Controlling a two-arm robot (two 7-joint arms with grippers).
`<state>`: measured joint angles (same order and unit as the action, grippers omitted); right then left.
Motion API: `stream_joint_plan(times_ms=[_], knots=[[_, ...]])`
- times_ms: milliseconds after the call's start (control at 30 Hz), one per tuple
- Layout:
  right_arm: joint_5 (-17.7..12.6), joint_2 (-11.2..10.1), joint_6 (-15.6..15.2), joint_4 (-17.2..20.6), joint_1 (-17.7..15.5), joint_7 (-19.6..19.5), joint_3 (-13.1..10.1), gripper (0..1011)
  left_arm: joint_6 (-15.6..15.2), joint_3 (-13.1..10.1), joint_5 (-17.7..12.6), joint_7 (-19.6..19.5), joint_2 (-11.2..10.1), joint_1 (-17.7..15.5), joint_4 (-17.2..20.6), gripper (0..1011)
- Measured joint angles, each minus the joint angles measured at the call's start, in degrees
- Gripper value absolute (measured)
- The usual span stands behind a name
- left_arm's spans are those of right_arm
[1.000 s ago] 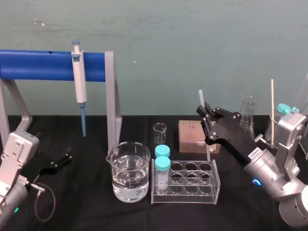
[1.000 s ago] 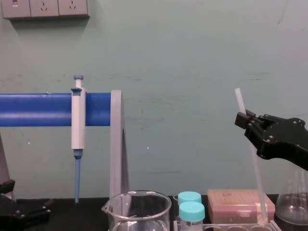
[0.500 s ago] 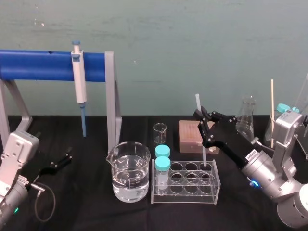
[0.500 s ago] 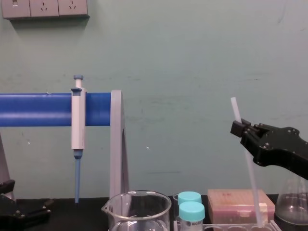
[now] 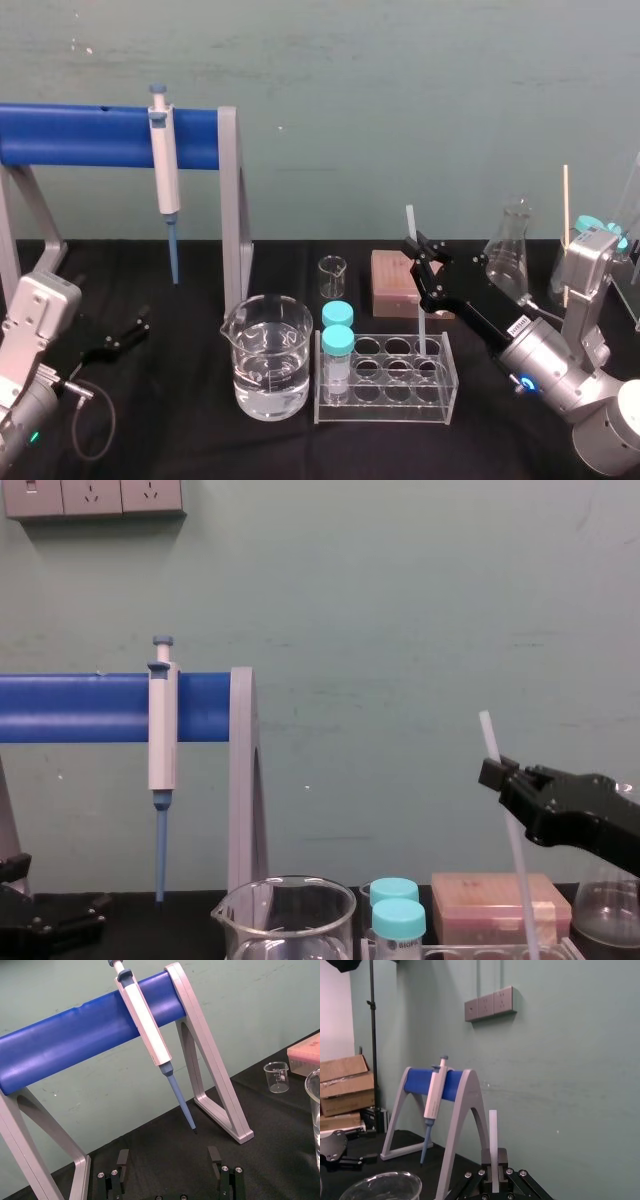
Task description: Pick up the stirring rod with one hand, then place it down.
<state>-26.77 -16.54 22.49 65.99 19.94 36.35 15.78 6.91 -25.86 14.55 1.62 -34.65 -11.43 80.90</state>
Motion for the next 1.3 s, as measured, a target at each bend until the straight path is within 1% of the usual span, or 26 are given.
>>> stream_joint_plan(times_ms=[200,567,800,1300], knots=[[-1.4,0.2,-1.2,-2.9,1.1,1.1,0.4,66,0.0,0.0,0.0,0.0,0.0,0.0,0.0,1000],[-1.7,0.2,-2.0,-5.2,2.1,1.8,1.2,66,0.0,0.0,0.0,0.0,0.0,0.0,0.0,1000],[-1.9,0.1,-2.6,-5.9,2.5,1.7,1.3,66,0.0,0.0,0.0,0.0,0.0,0.0,0.0,1000],[-1.8,0.1,-2.5,-5.7,2.4,1.6,1.2,66,0.0,0.0,0.0,0.0,0.0,0.0,0.0,1000]])
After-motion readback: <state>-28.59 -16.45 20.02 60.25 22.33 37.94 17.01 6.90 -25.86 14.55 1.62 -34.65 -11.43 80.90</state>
